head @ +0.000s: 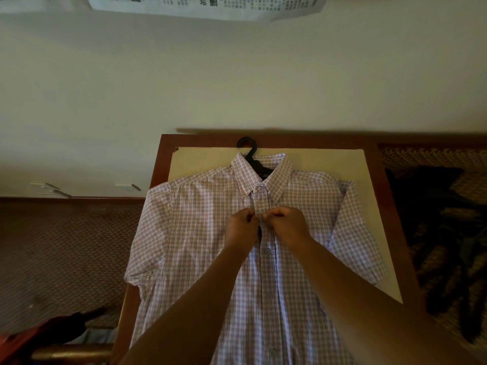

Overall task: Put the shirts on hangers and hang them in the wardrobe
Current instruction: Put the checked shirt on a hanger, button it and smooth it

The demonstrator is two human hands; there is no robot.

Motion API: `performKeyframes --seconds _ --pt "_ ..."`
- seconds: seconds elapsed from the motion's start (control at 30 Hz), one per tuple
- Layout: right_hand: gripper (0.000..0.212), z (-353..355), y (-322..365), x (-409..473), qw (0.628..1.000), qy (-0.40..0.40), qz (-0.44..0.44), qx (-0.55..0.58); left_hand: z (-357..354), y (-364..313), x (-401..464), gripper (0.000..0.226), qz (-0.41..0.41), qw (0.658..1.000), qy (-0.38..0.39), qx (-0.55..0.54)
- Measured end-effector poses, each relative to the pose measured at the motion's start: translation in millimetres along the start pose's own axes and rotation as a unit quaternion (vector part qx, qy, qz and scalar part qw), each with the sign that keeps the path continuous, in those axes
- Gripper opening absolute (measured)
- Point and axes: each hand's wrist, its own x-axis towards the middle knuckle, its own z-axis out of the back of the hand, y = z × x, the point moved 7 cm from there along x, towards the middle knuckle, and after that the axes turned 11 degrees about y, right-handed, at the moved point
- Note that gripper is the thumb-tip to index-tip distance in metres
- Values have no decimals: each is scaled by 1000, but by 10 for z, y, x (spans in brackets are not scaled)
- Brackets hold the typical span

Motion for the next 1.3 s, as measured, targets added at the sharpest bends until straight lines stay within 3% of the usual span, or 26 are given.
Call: performKeyframes --seconds 0.47,0.63,0.73,0.87,1.03,1.2,1.3 --pt "17 -17 -63 59 998 -34 -7 -44 -11 -56 -11 9 -38 999 -25 29" --pt "22 66 91 -13 988 -113 44 -93 122 -142 -9 13 -37 998 -38 -19" --pt "29 -1 300 6 980 -130 74 -132 235 -210 34 19 -55 997 -60 16" --pt "43 -34 420 179 987 -135 -3 -83 297 -309 157 27 -95 989 -64 97" --pt "31 65 425 282 989 -138 -32 -37 301 -470 239 29 -152 956 -66 244" --pt "35 137 358 301 986 -156 -54 -19 230 -591 319 31 -171 920 -41 351" --pt "54 105 428 349 987 -122 -102 -23 127 -596 350 30 -185 912 -14 366"
